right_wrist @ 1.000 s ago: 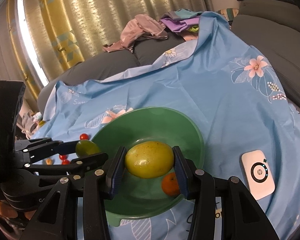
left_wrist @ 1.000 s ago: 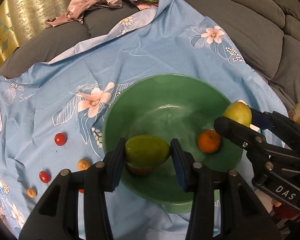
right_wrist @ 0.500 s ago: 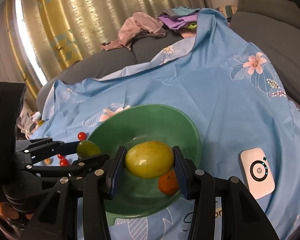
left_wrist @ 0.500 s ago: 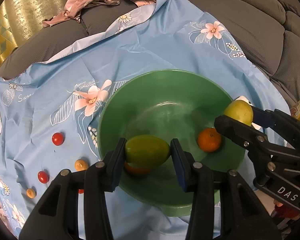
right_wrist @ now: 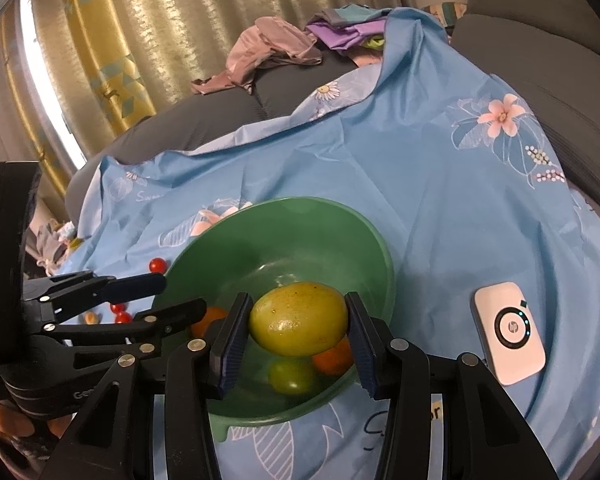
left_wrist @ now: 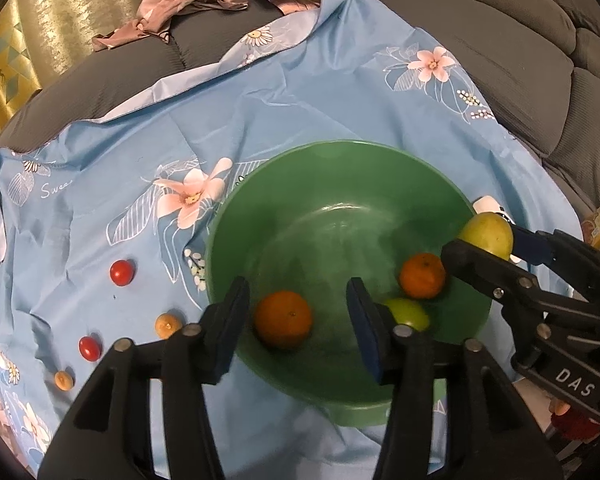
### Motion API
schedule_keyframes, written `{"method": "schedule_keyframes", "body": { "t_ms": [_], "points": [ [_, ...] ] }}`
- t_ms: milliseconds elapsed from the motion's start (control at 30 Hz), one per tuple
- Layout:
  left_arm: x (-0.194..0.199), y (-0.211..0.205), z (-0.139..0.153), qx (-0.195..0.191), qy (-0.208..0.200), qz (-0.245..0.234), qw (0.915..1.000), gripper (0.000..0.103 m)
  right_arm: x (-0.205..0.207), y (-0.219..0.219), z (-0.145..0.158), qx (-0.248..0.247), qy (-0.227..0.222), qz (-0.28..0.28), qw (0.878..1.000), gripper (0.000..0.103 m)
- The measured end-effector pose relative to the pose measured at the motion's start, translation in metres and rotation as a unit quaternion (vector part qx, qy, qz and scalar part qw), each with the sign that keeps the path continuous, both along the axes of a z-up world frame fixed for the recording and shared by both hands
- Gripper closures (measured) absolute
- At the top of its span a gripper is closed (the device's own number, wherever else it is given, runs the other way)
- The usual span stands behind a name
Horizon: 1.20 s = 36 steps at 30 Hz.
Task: Organize fruits
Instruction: 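Open the left tool to drop the green fruit while the right tool drops the yellow fruit, then lift both open tools away from the green bowl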
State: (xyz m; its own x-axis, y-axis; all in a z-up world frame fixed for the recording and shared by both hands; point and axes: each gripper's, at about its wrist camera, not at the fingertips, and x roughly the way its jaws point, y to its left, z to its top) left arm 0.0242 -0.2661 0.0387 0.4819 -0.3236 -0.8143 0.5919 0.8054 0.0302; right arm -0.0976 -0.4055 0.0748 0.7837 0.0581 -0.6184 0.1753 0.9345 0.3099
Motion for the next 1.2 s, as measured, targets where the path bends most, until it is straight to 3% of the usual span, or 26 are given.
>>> {"method": "schedule_keyframes", "body": {
  "t_ms": [133, 400, 600, 733, 833, 1067, 1200],
  "points": [
    [-0.002, 0.01, 0.005, -0.006, -0.002, 0.012, 0.9999, 0.031, -0.002, 0.001, 0.002, 0.001, 0.006, -0.006, 1.0, 0.055],
    [-0.012, 0.041, 0.015, -0.036, 0.011, 0.038, 0.9985, 0.025, -0.01, 0.011, 0.014, -0.013, 0.001, -0.009, 1.0, 0.05],
    [-0.025, 0.091, 0.027, -0.128, 0.043, 0.061, 0.989, 0.013, -0.018, 0.031, 0.02, -0.021, -0.002, 0.01, 1.0, 0.05],
    [-0.039, 0.134, 0.041, -0.222, 0.055, 0.084, 0.9698, 0.003, -0.025, 0.051, 0.023, -0.023, -0.004, 0.034, 0.999, 0.05],
    [-0.06, 0.168, 0.064, -0.275, 0.009, 0.117, 0.9544, 0.002, -0.028, 0.068, 0.031, -0.031, -0.012, 0.054, 0.998, 0.05],
    [-0.112, 0.218, 0.111, -0.33, -0.091, 0.145, 0.9284, 0.001, -0.036, 0.106, 0.047, -0.049, -0.032, 0.099, 0.993, 0.05],
    [-0.137, 0.255, 0.12, -0.372, -0.126, 0.167, 0.9042, 0.001, -0.038, 0.125, 0.051, -0.056, -0.035, 0.121, 0.99, 0.05]
  ]
}}
